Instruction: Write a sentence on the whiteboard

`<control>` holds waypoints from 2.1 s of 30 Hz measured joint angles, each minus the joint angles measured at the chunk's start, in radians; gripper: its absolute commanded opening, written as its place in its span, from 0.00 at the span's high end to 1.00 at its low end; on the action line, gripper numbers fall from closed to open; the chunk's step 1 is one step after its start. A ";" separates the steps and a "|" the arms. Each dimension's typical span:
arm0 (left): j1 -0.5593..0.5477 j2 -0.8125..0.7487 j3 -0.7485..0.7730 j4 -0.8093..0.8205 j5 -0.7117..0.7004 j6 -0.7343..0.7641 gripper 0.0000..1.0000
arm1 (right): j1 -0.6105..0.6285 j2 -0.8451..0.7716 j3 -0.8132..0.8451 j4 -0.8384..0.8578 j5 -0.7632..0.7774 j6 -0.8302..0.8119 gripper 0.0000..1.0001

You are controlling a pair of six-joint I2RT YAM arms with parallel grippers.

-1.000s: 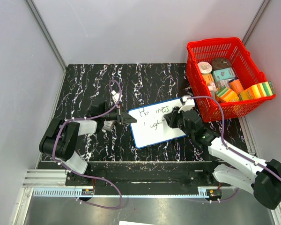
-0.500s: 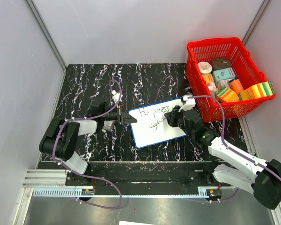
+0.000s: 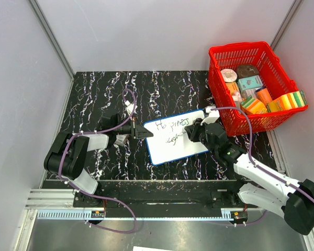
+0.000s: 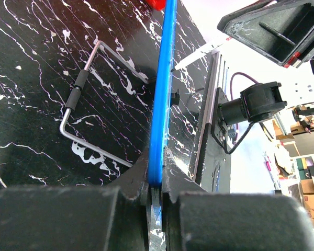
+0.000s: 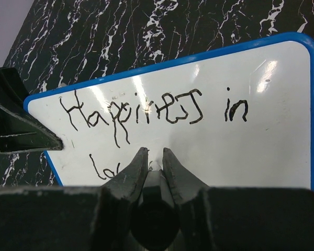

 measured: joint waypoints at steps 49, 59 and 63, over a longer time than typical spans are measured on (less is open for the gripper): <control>0.000 0.000 0.002 -0.003 0.000 0.003 1.00 | 0.000 0.003 0.017 -0.019 0.021 0.001 1.00; 0.000 0.000 0.002 -0.007 -0.001 0.003 1.00 | 0.000 0.019 0.017 -0.005 0.022 0.002 1.00; 0.000 0.000 0.002 -0.006 -0.001 0.003 1.00 | 0.000 0.017 0.017 -0.010 0.027 0.002 1.00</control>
